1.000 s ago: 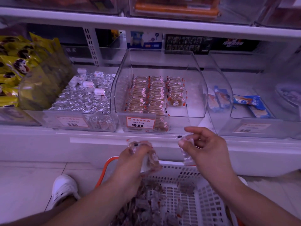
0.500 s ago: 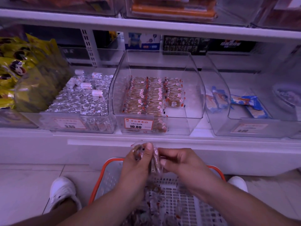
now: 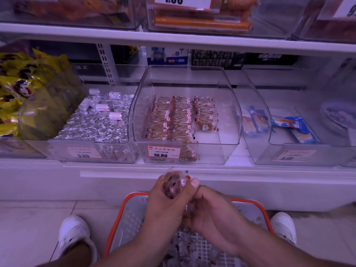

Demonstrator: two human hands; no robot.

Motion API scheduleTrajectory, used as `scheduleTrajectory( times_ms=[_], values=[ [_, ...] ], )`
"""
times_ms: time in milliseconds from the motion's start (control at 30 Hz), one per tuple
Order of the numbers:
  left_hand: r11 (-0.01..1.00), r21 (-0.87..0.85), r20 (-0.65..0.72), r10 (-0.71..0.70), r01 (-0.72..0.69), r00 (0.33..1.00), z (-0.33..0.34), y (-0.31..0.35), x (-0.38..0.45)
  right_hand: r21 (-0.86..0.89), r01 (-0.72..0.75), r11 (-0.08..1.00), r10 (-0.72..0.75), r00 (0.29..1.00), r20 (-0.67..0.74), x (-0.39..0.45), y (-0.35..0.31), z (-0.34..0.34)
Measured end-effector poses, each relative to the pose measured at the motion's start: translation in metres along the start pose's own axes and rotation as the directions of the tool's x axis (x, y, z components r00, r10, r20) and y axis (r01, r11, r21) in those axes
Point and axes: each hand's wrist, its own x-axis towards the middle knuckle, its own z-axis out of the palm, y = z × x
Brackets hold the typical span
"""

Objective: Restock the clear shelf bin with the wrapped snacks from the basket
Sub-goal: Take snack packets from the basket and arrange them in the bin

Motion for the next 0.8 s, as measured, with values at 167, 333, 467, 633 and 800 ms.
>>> scheduleTrajectory(
  times_ms=[167,333,467,633,800],
  values=[
    [0.998,0.024,0.049,0.06,-0.061,0.997,0.0,0.009,-0.001,-0.036,0.096,0.995,-0.095,0.995,0.031,-0.002,-0.01,-0.002],
    [0.988,0.052,0.033,0.141,-0.143,0.989,-0.007,0.016,0.0,-0.114,0.124,0.986,-0.12,0.992,0.039,-0.003,-0.006,0.0],
    [0.997,0.053,0.152,0.043,-0.051,0.988,-0.008,0.018,-0.001,-0.526,0.185,0.83,-0.185,0.981,0.053,-0.006,-0.011,-0.005],
    [0.996,0.079,0.243,-0.06,0.041,0.968,-0.007,0.016,0.004,-0.579,0.273,0.769,-0.336,0.942,-0.003,-0.005,-0.008,-0.004],
    [0.997,0.079,0.303,-0.031,0.007,0.952,-0.006,0.039,0.013,-0.543,0.36,0.759,-0.392,0.918,0.061,-0.008,-0.025,0.0]
  ],
)
